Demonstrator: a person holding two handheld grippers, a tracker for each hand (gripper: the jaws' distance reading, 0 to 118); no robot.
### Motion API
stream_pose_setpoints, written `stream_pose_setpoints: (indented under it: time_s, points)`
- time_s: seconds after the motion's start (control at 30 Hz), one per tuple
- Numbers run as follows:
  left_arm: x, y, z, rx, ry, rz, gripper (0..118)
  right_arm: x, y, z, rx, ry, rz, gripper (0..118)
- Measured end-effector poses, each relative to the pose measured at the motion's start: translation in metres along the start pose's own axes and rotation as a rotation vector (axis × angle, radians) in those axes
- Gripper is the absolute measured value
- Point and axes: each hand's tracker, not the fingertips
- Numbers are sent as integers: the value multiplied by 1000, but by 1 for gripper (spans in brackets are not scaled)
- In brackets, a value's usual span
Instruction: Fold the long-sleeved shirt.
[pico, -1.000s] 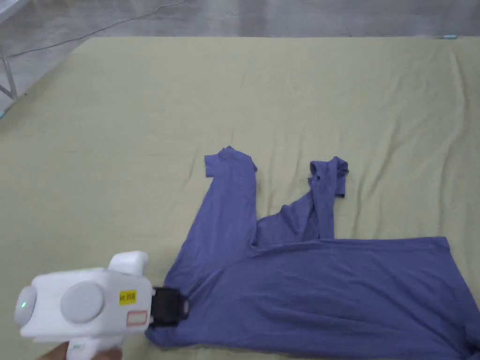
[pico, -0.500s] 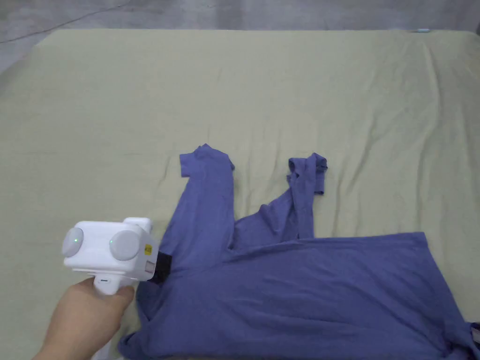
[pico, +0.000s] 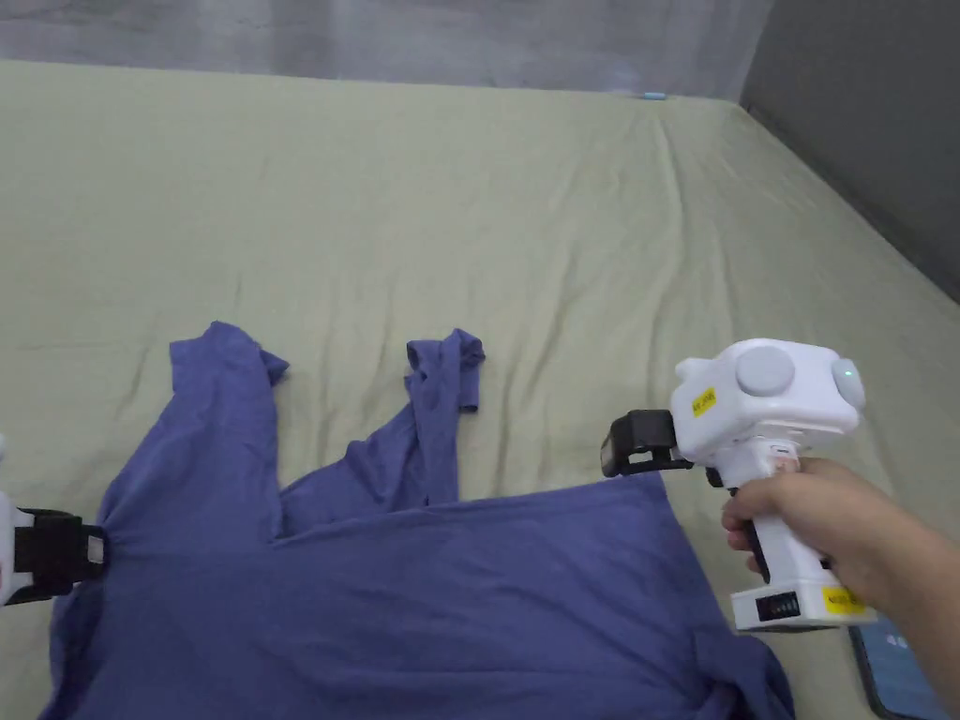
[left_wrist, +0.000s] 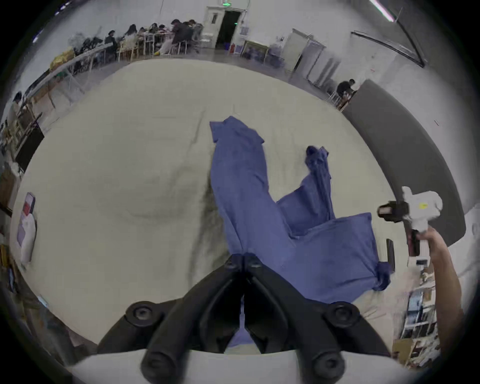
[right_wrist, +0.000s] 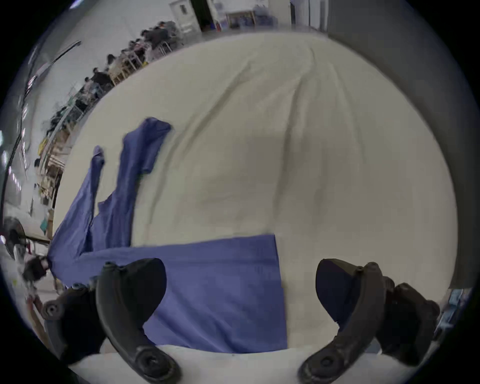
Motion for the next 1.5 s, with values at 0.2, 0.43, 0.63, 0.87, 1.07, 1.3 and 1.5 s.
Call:
stream_pose_setpoints:
  time_s: [0.2,0.43,0.63,0.87,1.07,1.3,1.5]
  points:
    - [6,3,0,5,7,-18,0,-20,0,-55,-96,-179,55,73]
    - [9,4,8,30,14,3,0,-46,-38,-8,-21,-164,199,0]
    - [22,29,48,83,-58,-26,0,-52,-44,114,222,-166,312,0]
    - [53,155,123,226,-38,-192,0,-76,8,278,475,-259,405,0]
    - [88,273,182,365,6,-250,0,-114,74,377,655,-376,428,0]
    - [126,378,232,514,72,-199,0,-165,157,462,813,-454,403,0]
    - [151,431,283,679,117,-162,0,-189,209,524,947,-471,318,0]
